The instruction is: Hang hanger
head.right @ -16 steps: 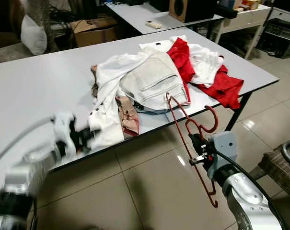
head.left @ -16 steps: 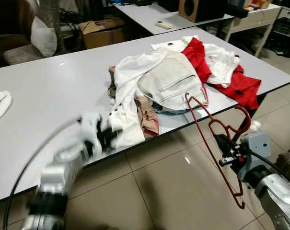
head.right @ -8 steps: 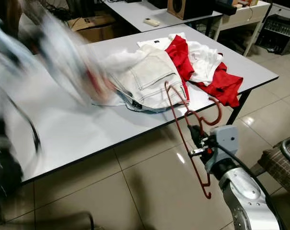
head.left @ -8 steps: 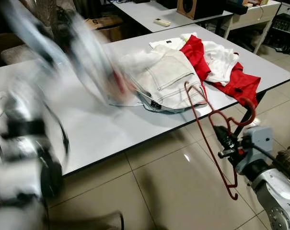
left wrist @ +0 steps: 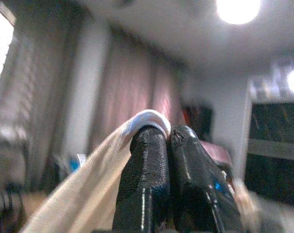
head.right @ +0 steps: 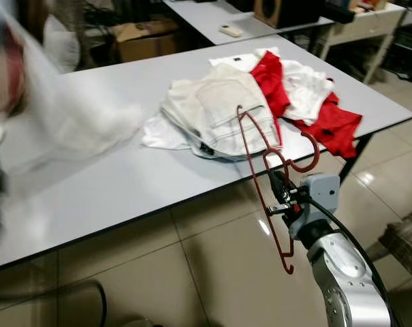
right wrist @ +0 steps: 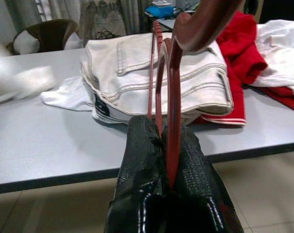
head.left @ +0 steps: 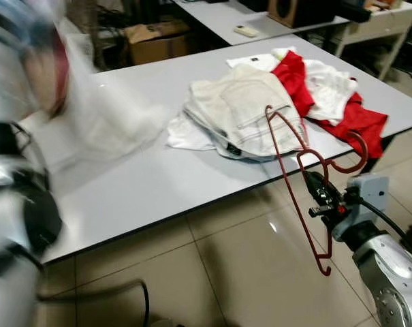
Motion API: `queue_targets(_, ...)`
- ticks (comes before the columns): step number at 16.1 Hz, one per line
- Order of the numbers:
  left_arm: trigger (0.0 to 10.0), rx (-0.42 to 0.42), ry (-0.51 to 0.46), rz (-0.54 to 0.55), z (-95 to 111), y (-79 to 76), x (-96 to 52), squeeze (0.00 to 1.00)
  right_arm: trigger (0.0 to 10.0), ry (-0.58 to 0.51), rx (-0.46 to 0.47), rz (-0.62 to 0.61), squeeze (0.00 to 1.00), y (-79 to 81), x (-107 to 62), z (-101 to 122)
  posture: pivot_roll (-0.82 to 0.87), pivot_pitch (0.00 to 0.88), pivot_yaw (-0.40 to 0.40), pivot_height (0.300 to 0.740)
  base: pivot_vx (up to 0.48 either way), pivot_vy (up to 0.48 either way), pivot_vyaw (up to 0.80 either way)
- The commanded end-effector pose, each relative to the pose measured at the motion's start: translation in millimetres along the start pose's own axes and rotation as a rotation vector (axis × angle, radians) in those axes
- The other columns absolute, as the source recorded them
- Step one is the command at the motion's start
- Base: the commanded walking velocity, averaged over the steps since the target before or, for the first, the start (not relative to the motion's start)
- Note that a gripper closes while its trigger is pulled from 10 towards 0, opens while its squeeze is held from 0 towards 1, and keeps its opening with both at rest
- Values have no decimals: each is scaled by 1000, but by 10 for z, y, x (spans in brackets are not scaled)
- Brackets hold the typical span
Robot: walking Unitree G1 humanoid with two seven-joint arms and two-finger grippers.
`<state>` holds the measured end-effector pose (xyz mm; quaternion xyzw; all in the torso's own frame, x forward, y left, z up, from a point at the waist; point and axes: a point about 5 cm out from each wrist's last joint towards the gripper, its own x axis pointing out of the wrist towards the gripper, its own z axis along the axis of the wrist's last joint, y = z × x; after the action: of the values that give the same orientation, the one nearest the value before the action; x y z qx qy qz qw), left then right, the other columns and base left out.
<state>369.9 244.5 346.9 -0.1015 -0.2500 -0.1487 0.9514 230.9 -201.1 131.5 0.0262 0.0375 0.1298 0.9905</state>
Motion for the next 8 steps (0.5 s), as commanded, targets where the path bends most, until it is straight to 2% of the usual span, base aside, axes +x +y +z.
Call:
queue_targets(1, 0, 28, 151, -102, -349, -203, -15, 0, 10000, -18, -4, 12, 0, 31, 53, 22, -86, 0, 86, 740, 0, 0, 0)
queue_targets(2, 0, 32, 191, -126, -465, -252, -39, 0, 10000, -17, -6, 18, 0, 44, 60, 20, -84, 0, 86, 740, 0, 0, 0)
queue_targets(3, 0, 84, 375, -189, -1007, -425, -243, 0, 10000, -7, -4, 22, 0, 67, 78, -19, -75, 0, 88, 740, 0, 0, 0)
queue_targets(4, 0, 122, 424, -204, -1152, -462, -318, 0, 10000, -2, -3, 20, 0, 73, 81, -35, -75, 0, 88, 740, 0, 0, 0)
queue_targets(5, 0, 196, 519, -168, -1387, -490, -466, 0, 10000, 9, -7, 26, 0, 111, 90, -67, -73, 0, 91, 740, 0, 0, 0)
queue_targets(8, 0, 206, 570, -135, -1564, -503, -589, 0, 10000, 18, -3, 42, 0, 174, 85, -99, -74, 0, 97, 740, 0, 0, 0)
